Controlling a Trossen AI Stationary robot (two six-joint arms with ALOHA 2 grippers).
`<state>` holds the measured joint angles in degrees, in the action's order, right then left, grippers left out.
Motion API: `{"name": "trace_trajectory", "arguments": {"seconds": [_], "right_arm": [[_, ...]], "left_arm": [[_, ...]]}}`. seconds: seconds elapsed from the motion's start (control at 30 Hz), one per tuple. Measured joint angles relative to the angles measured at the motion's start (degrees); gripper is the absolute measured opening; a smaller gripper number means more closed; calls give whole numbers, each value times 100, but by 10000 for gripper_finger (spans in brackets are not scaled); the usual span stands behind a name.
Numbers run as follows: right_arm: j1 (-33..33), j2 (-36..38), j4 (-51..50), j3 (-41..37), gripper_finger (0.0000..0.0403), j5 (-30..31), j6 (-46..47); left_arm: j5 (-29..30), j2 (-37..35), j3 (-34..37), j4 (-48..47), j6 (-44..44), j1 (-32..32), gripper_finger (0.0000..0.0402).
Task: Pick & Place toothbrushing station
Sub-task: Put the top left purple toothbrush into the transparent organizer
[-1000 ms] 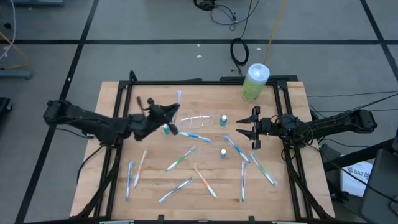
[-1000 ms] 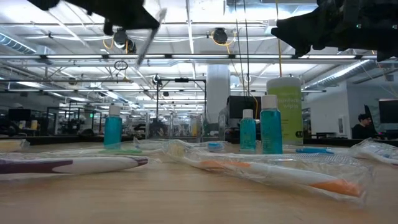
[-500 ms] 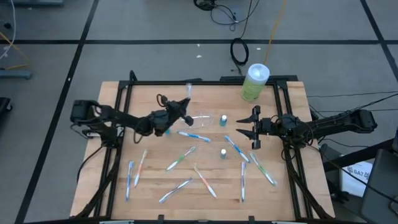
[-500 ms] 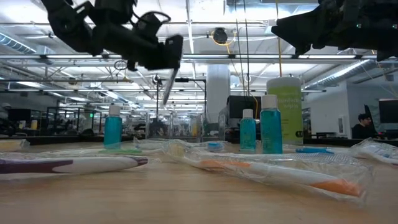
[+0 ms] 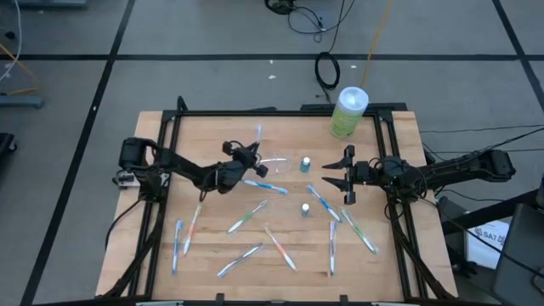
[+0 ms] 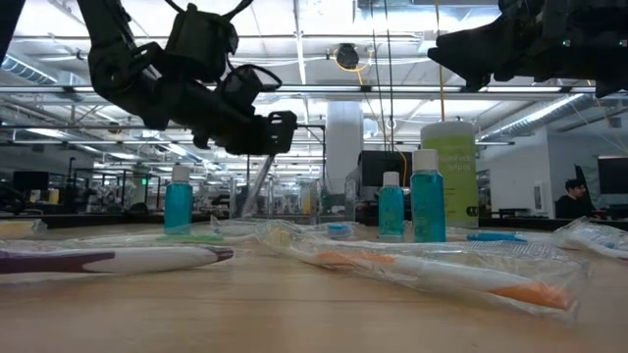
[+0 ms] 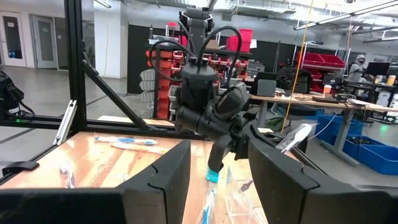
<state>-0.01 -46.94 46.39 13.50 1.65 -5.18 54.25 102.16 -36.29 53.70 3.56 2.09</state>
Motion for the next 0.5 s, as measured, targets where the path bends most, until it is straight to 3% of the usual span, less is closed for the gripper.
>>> {"name": "trace_trajectory", "arguments": {"seconds": [0.5], "right_arm": [[0,0,297,0,155,0,-31]], "left_arm": [[-170,-1,2,-442,119,-20,52]]}}
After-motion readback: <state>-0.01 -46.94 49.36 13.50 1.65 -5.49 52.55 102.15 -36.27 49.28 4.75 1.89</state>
